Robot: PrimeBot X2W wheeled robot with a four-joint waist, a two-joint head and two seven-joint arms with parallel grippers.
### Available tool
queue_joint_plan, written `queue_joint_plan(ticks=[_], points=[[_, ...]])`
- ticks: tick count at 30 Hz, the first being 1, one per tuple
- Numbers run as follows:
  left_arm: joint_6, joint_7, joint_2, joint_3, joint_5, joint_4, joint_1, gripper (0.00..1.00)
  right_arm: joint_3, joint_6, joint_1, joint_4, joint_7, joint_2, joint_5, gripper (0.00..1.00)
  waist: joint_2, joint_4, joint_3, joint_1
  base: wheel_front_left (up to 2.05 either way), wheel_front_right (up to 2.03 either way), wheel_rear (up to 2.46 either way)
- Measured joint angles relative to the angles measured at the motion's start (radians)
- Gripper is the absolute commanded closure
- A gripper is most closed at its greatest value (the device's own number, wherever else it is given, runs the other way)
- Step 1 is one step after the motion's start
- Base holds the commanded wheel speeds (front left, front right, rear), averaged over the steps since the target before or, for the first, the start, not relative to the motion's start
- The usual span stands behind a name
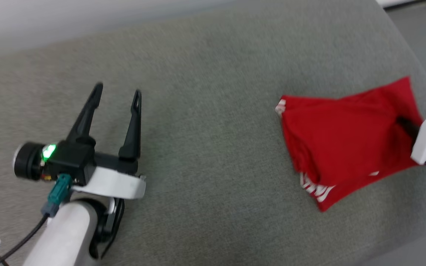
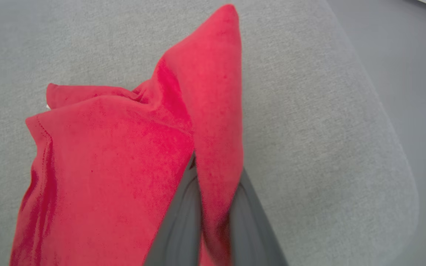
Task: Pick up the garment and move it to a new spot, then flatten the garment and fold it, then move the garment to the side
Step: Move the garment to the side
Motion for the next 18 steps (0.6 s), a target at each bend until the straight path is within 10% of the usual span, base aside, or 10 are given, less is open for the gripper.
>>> queue_joint_plan(ticks=[16, 18], points=[[-0.038, 0.234, 0.077, -0.057, 0.113, -0.272, -0.24, 0.0, -0.176, 0.0, -0.332, 0.327, -0.438, -0.065, -0.126, 1.0, 0.0, -0.121, 0.398, 0.0001, 0.0, 0.0, 0.0], [-0.042, 0.243, 0.081, -0.06, 0.115, -0.281, -0.25, 0.0, -0.173, 0.0, -0.35, 0.367, -0.49, -0.043, -0.136, 0.51, 0.0, -0.125, 0.424, 0.0002, 0.0, 0.0, 0.0]])
